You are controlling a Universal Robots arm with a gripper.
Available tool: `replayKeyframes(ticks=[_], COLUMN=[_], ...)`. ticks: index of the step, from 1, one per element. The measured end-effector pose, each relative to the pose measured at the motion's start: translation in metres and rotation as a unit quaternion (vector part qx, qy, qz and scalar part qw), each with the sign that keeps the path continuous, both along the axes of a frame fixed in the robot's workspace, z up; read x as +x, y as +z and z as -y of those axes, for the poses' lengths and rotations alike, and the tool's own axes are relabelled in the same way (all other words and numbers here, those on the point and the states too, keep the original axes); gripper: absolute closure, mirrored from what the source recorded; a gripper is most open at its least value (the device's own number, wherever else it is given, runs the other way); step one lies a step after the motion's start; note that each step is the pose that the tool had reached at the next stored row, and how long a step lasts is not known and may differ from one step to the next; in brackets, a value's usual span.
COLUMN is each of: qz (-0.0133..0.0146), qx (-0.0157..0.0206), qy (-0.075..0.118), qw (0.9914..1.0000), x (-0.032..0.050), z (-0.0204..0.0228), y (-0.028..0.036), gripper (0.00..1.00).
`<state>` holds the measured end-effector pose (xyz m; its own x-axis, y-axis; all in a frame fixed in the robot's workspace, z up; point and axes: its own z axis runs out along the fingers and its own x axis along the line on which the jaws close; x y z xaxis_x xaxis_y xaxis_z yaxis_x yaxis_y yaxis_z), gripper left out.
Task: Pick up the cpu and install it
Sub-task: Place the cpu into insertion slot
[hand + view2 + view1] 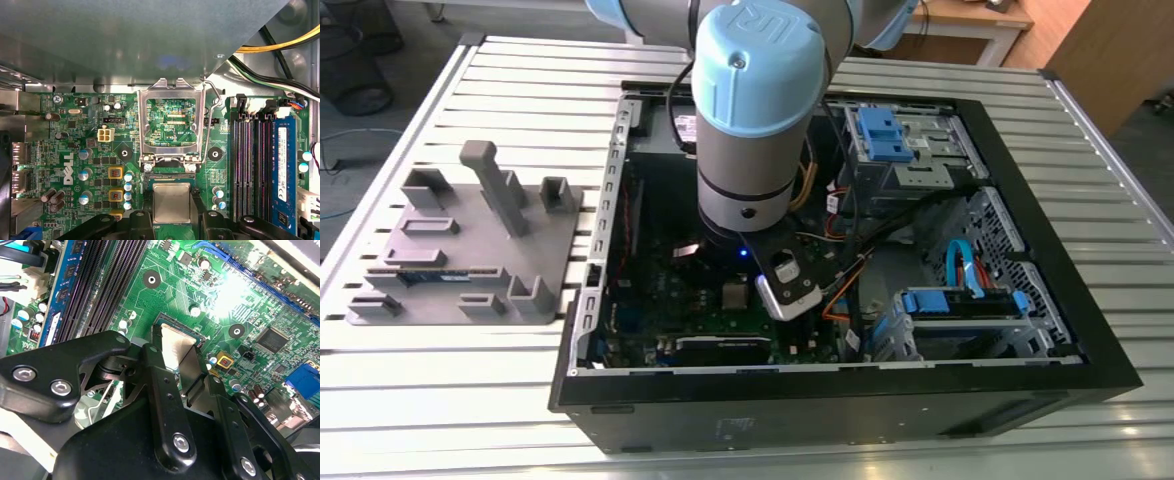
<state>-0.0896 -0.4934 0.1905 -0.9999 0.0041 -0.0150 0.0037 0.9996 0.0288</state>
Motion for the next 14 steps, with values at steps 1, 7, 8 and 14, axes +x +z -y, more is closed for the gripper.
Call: replayKeyframes(ticks=[1,7,8,14], qz=[0.0000,0.0001,0.0000,-0.0001], qx=[0.0000,-0.0004,-0.0005,-0.0006], qy=[0.000,0.000,0.000,0.000], qw=[1.00000,1.00000,1.00000,1.00000], x=[0.0000,0.0000,0.0000,0.0000], z=[0.0000,-0.0001,0.0000,0.0000], y=[0.0000,0.0026,0.0028,0.0038], gripper=[0.62,0.62,0.62,0.62])
